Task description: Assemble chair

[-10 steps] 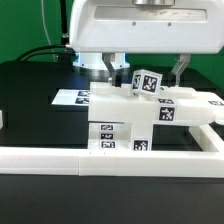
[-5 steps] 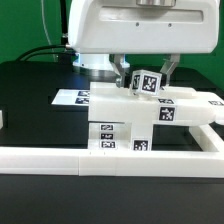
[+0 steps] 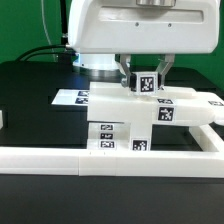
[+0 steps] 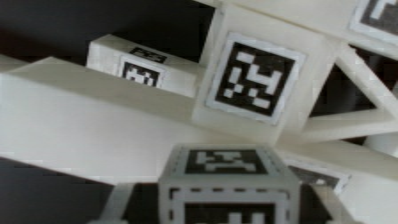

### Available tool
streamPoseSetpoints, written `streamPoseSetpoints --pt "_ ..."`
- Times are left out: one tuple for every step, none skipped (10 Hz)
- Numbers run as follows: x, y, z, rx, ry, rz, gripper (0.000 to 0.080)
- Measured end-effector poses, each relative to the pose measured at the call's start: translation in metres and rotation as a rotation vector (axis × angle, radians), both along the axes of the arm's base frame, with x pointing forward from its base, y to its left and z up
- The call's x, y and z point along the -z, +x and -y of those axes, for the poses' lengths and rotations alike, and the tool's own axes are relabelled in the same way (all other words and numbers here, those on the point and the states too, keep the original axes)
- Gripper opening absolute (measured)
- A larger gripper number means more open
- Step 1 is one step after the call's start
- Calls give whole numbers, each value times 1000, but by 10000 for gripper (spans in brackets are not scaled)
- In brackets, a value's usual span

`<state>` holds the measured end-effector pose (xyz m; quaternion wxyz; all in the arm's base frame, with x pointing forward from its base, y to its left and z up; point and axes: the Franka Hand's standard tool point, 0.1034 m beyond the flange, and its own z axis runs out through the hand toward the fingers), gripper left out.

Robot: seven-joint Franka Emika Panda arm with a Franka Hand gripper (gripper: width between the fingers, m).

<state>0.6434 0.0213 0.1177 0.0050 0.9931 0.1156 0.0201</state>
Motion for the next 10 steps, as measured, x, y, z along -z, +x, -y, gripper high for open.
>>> streamPoseSetpoints --pt "1 -1 0 130 15 -3 279" --pt "1 -1 -1 261 29 0 279" --pt "1 0 -1 366 39 17 279" --pt "1 2 -4 461 47 36 281" --pt "0 2 -4 510 53 35 281" --pt "0 2 -5 560 58 34 281" --pt "0 2 -5 637 65 33 281" --pt "0 2 -6 680 68 32 281" --pt "0 2 -7 769 82 28 281" --pt "0 2 -7 832 89 25 281"
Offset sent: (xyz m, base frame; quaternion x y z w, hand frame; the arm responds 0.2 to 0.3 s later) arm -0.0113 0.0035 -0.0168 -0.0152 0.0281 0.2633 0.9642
